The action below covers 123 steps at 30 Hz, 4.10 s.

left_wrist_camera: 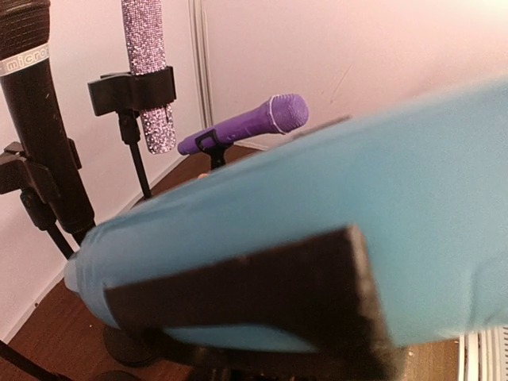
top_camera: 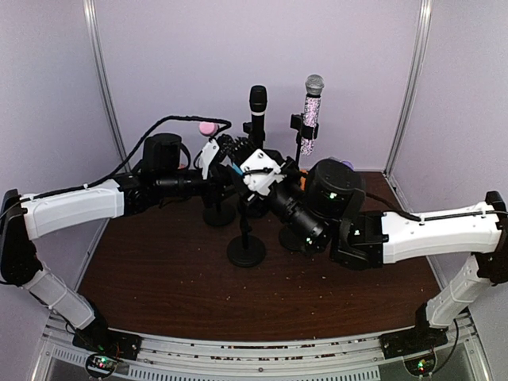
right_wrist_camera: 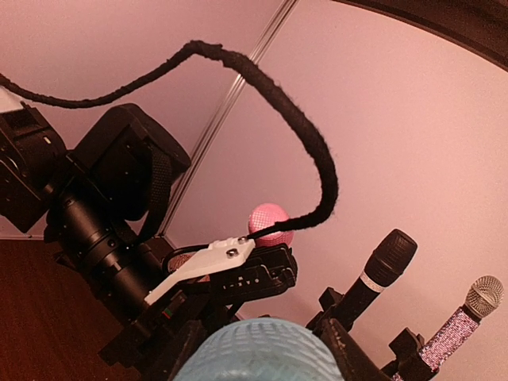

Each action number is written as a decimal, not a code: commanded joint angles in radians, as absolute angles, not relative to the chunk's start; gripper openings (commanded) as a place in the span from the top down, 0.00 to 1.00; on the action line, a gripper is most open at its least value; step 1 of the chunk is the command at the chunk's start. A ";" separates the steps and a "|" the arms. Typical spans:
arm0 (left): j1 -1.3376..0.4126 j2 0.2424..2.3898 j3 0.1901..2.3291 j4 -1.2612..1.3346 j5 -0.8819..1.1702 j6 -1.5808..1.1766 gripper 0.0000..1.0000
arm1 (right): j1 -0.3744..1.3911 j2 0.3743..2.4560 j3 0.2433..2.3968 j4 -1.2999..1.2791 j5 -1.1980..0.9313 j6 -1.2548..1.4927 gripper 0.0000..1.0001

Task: Remove the microphone from the stand
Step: Remove the microphone from the microphone stand, then pass from the right arm to the left, then place the microphone at the corner of the board.

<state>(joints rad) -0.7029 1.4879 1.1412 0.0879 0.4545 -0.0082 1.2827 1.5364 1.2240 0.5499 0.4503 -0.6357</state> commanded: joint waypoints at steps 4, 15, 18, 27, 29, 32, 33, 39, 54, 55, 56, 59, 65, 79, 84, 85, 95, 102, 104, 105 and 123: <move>-0.664 1.464 1.139 0.063 0.250 -0.025 1.00 | 1.379 1.440 1.182 0.666 0.467 -0.674 0.95; -0.664 1.470 1.138 0.055 0.220 -0.017 1.00 | 1.463 1.401 1.186 0.671 0.529 -0.750 1.00; -0.664 1.477 1.144 0.051 0.207 -0.018 1.00 | 1.472 1.381 1.181 0.663 0.529 -0.749 1.00; -0.664 1.495 1.170 0.027 0.186 -0.029 1.00 | 1.495 1.321 1.170 0.654 0.523 -0.724 1.00; -0.664 1.498 1.173 0.028 0.183 -0.028 1.00 | 1.495 1.310 1.169 0.648 0.519 -0.716 1.00; -0.665 1.502 1.175 0.026 0.174 -0.018 1.00 | 1.504 1.295 1.166 0.638 0.516 -0.713 1.00; -0.664 1.502 1.175 0.026 0.175 -0.016 1.00 | 1.509 1.291 1.165 0.635 0.519 -0.714 1.00; -0.663 1.497 1.171 0.029 0.210 -0.010 1.00 | 1.540 1.261 1.163 0.613 0.547 -0.715 1.00; -0.660 1.292 1.182 -0.293 0.272 0.220 0.02 | 1.534 1.234 1.193 0.426 0.614 -0.502 1.00; -0.656 1.248 1.174 -0.322 0.264 0.249 0.02 | 1.527 1.231 1.209 0.381 0.606 -0.463 1.00; -0.652 1.211 1.160 -0.349 0.261 0.272 0.02 | 1.521 1.229 1.225 0.328 0.592 -0.422 1.00; -0.644 1.076 1.093 -0.433 0.265 0.359 0.02 | 1.500 1.232 1.273 0.200 0.544 -0.301 1.00; -0.646 0.822 0.998 -0.533 0.418 0.501 0.02 | 1.464 1.334 1.405 0.038 0.412 -0.142 1.00; -0.646 0.807 1.025 -0.581 0.452 0.575 0.19 | 1.419 1.722 1.751 -0.065 0.148 -0.019 1.00; -0.646 0.800 1.020 -0.631 0.507 0.608 0.37 | 1.403 1.763 1.770 -0.044 0.100 0.019 1.00; -0.646 0.799 1.019 -0.633 0.514 0.611 0.44 | 1.401 1.770 1.771 -0.042 0.095 0.026 1.00; -0.646 0.803 0.999 -0.589 0.416 0.583 0.98 | 1.364 1.740 1.695 0.025 0.108 0.104 0.40; -0.394 0.923 1.072 -0.727 0.541 0.574 1.00 | 1.350 1.565 1.483 0.142 0.284 0.046 0.00; -0.292 0.983 1.104 -0.784 0.528 0.580 1.00 | 1.350 1.538 1.480 0.109 0.330 0.026 0.00; -0.244 1.021 1.122 -0.804 0.527 0.578 1.00 | 1.351 1.528 1.473 0.100 0.346 0.026 0.00; 0.043 1.609 1.206 -0.703 -0.009 0.710 1.00 | 1.349 1.454 1.311 -0.130 0.420 0.435 0.07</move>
